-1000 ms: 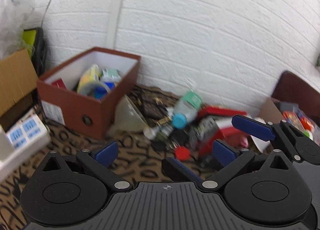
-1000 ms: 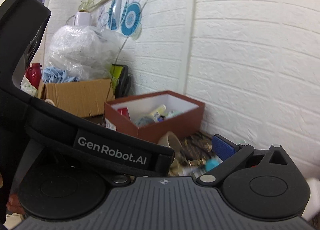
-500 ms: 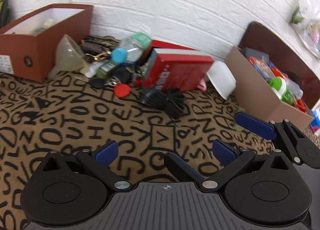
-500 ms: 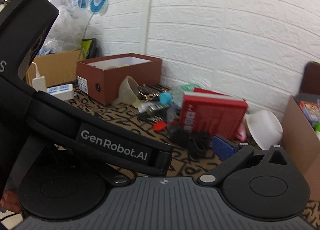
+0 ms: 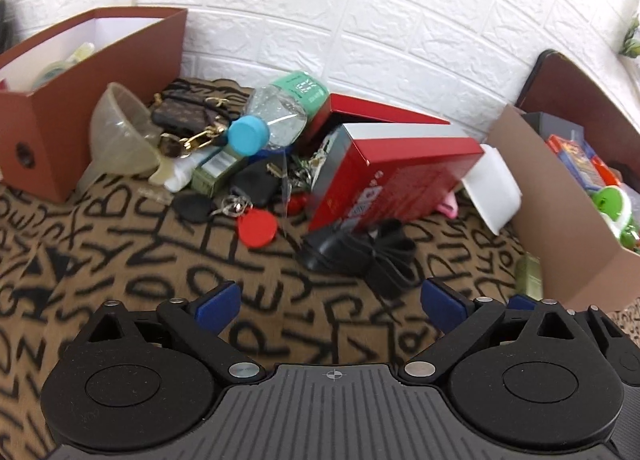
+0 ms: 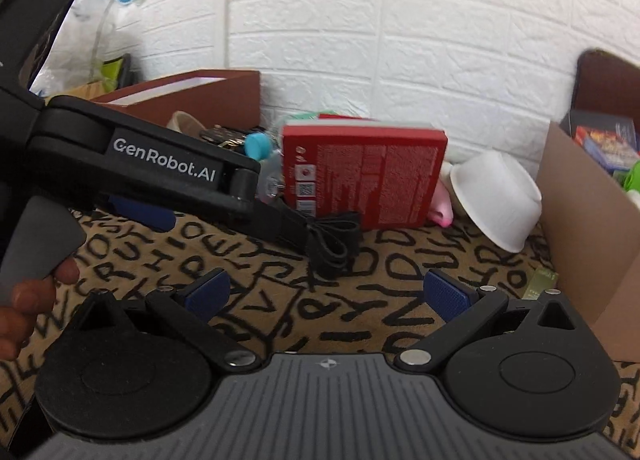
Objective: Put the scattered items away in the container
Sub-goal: 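Move the left gripper back toward the black cable strap, then close the left gripper on the black cable strap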
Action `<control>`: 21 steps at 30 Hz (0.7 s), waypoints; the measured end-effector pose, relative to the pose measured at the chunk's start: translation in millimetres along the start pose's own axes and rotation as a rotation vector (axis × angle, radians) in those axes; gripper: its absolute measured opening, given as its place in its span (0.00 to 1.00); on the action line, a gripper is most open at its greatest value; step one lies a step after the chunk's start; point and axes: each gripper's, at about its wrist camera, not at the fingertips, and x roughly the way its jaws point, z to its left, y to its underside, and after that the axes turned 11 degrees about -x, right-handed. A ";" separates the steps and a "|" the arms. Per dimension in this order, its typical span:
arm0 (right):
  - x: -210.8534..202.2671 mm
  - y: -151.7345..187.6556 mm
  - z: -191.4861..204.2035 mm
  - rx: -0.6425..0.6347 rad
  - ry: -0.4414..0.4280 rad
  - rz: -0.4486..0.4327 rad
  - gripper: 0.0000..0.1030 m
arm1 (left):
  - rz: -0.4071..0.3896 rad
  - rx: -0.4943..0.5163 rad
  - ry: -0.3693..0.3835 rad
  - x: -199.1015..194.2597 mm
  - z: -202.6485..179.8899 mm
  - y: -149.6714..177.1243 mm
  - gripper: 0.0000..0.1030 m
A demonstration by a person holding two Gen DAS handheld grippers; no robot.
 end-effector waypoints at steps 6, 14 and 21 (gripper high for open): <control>30.7 1.0 -9.7 0.026 -0.009 0.057 0.98 | 0.023 0.046 -0.001 27.3 0.5 -10.8 0.89; 59.4 -9.2 -9.5 0.010 -0.062 0.073 0.83 | 0.054 0.055 0.017 49.7 1.8 -25.7 0.81; 74.2 -13.9 -12.4 0.012 -0.090 0.084 0.62 | 0.080 0.038 0.074 57.7 1.7 -29.4 0.69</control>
